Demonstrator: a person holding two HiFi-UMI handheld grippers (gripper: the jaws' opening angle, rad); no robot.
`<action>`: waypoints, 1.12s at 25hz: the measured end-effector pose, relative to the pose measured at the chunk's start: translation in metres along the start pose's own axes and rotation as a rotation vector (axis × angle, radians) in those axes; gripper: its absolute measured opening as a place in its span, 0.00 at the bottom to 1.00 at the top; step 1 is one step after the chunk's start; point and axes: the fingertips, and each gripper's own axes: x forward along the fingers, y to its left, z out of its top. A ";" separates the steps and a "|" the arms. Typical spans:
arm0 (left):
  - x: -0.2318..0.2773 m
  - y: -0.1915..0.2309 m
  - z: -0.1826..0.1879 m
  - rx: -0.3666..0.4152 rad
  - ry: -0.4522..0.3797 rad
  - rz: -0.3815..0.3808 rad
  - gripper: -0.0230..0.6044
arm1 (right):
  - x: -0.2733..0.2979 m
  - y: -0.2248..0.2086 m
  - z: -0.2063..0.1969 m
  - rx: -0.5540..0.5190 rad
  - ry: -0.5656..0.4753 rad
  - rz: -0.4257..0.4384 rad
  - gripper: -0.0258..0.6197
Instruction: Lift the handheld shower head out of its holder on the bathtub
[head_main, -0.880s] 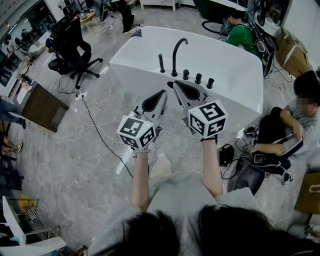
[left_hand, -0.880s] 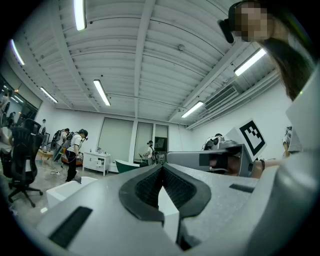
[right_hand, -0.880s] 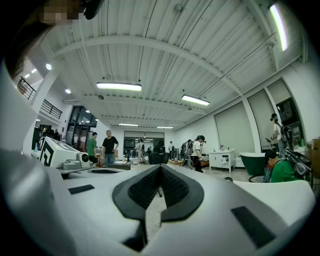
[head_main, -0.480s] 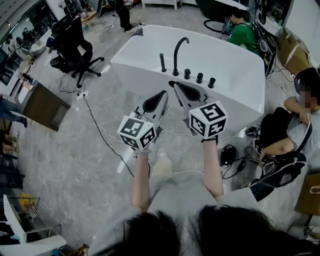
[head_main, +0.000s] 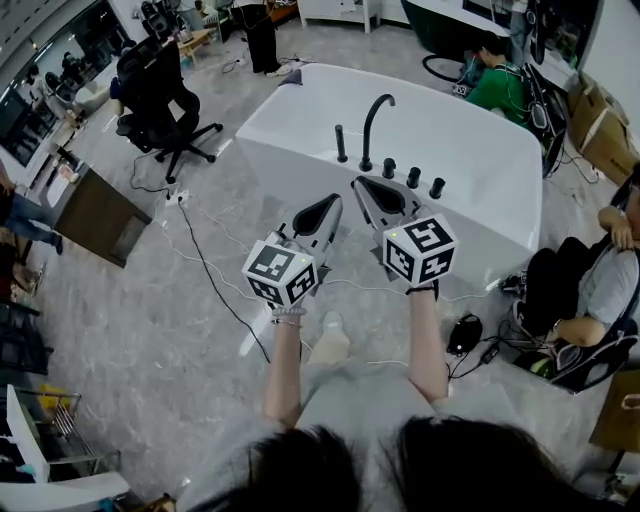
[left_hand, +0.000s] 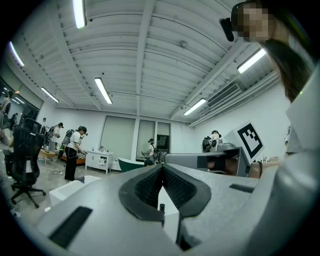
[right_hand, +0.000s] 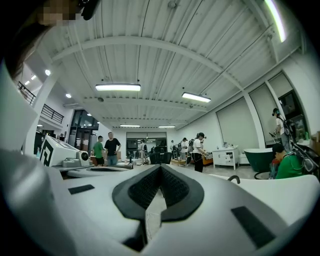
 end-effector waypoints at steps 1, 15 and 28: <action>0.004 0.007 0.002 0.001 -0.001 -0.004 0.05 | 0.007 -0.004 0.001 0.003 -0.004 -0.002 0.04; 0.068 0.123 0.005 -0.027 0.009 -0.065 0.05 | 0.118 -0.065 -0.001 0.009 0.025 -0.072 0.04; 0.118 0.222 -0.013 -0.049 0.045 -0.116 0.05 | 0.210 -0.111 -0.024 0.010 0.081 -0.136 0.04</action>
